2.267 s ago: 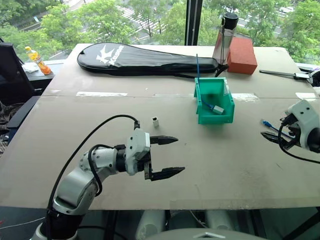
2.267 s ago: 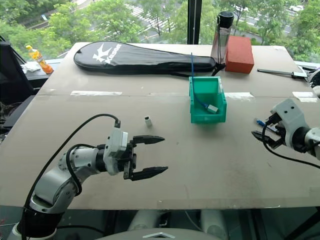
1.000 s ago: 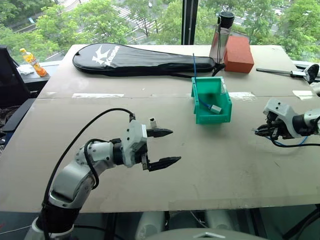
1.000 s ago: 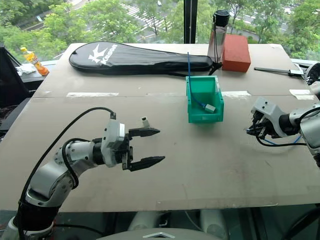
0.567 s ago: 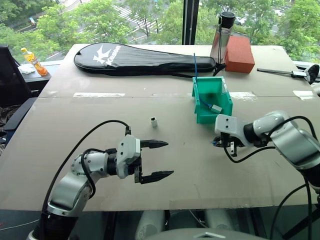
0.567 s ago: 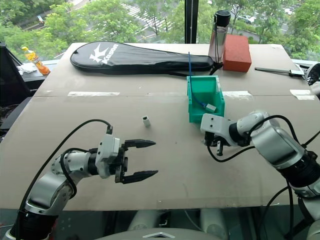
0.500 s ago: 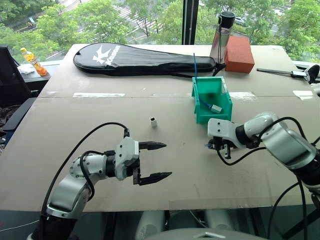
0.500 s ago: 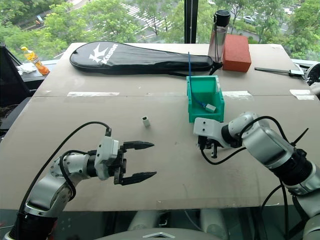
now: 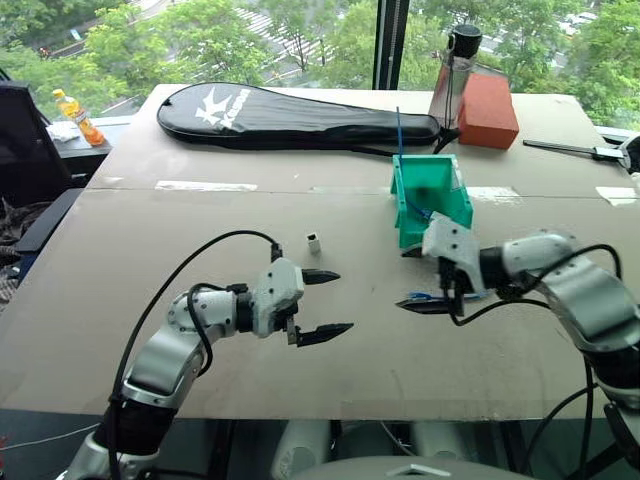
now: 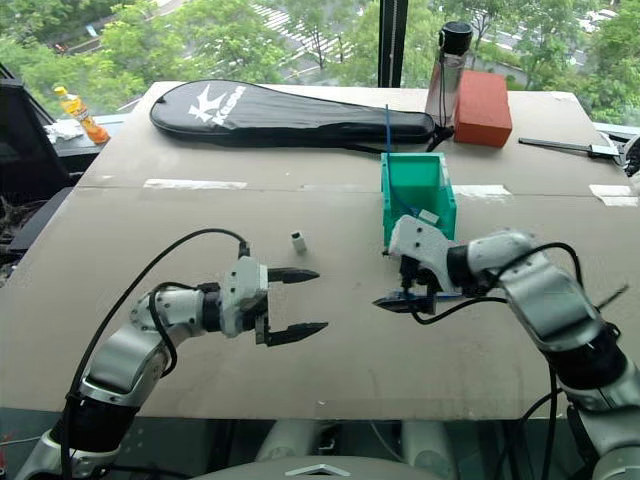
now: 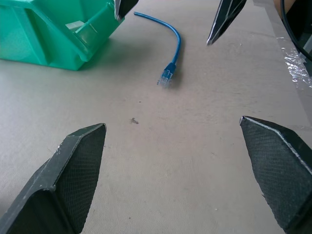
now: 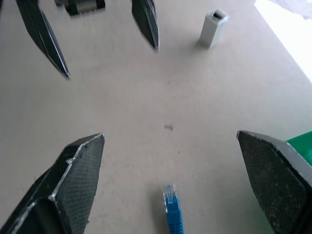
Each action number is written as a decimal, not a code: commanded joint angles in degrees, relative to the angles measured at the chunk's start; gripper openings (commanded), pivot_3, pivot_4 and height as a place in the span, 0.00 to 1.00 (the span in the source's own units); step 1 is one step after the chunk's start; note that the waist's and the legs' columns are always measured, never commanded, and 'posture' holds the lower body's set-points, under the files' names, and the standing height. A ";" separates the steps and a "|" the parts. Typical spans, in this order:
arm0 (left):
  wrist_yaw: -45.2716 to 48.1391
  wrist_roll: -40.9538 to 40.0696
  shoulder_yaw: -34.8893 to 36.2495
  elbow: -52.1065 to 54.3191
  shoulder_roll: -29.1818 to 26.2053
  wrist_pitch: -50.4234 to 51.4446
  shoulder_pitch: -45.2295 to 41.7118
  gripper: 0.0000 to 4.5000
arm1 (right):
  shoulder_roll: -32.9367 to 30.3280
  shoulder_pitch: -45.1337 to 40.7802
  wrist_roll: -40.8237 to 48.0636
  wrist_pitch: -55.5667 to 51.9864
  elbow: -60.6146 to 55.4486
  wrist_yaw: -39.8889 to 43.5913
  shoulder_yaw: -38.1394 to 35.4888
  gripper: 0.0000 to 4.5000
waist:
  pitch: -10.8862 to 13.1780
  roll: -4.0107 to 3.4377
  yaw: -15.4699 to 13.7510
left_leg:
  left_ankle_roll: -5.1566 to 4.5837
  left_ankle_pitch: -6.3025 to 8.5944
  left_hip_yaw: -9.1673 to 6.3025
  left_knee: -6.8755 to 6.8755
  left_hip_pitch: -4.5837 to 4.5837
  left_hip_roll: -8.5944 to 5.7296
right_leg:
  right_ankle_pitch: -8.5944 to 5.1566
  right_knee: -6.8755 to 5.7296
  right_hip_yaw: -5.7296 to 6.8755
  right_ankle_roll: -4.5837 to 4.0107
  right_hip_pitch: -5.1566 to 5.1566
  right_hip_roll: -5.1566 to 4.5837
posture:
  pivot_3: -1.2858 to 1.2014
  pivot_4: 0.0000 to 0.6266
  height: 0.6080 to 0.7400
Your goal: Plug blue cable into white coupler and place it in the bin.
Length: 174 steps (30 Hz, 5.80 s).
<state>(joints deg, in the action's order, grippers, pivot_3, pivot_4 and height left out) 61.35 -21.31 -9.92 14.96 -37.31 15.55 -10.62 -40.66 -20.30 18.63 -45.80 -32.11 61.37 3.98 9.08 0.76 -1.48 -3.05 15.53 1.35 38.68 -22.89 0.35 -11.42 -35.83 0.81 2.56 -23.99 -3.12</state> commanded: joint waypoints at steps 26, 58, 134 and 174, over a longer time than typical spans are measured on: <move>6.04 18.72 -16.96 -40.27 20.37 -20.96 -28.73 0.64 | 9.05 59.00 2.78 26.61 -17.39 -12.12 -32.49 1.00 | -0.05 0.08 0.59 | -0.02 0.00 0.04 0.22 0.16 0.02 | -0.26 -0.07 -0.11 0.03 0.16 0.17 | 0.52 0.24 1.00; -4.68 13.28 -3.74 -22.99 23.30 -32.91 -24.66 0.00 | 24.92 23.83 58.55 6.13 -10.95 -64.94 -12.96 0.89 | -0.06 0.11 0.63 | -0.02 0.00 -0.08 0.28 0.06 0.04 | -0.03 -0.08 -0.07 -0.04 0.18 0.11 | 0.52 0.24 1.00; 5.93 10.90 7.61 -56.81 7.51 -26.99 -26.09 0.41 | 24.34 18.04 54.81 10.90 -4.90 -61.02 -10.78 0.00 | -0.03 0.07 1.44 | -0.08 0.03 0.01 0.23 0.02 0.06 | 0.00 -0.07 -0.05 0.02 0.09 0.08 | 0.52 0.24 1.00; 5.04 19.73 -11.42 -42.37 22.80 -16.66 -25.54 0.08 | -0.10 7.96 20.19 10.65 4.16 -31.09 3.09 0.00 | -0.03 0.11 0.69 | -0.16 0.08 0.04 0.28 0.02 0.03 | -0.02 -0.04 -0.10 0.00 0.10 0.17 | 0.52 0.24 1.00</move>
<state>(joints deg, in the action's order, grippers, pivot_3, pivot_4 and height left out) 66.83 -2.41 -20.80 -26.77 -14.46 -1.04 -36.88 -40.55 -10.98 40.97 -37.04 -28.51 27.45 6.80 9.05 0.88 -0.79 -3.21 15.61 1.37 38.96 -22.87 0.38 -11.44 -35.87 0.72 2.57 -23.88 -2.95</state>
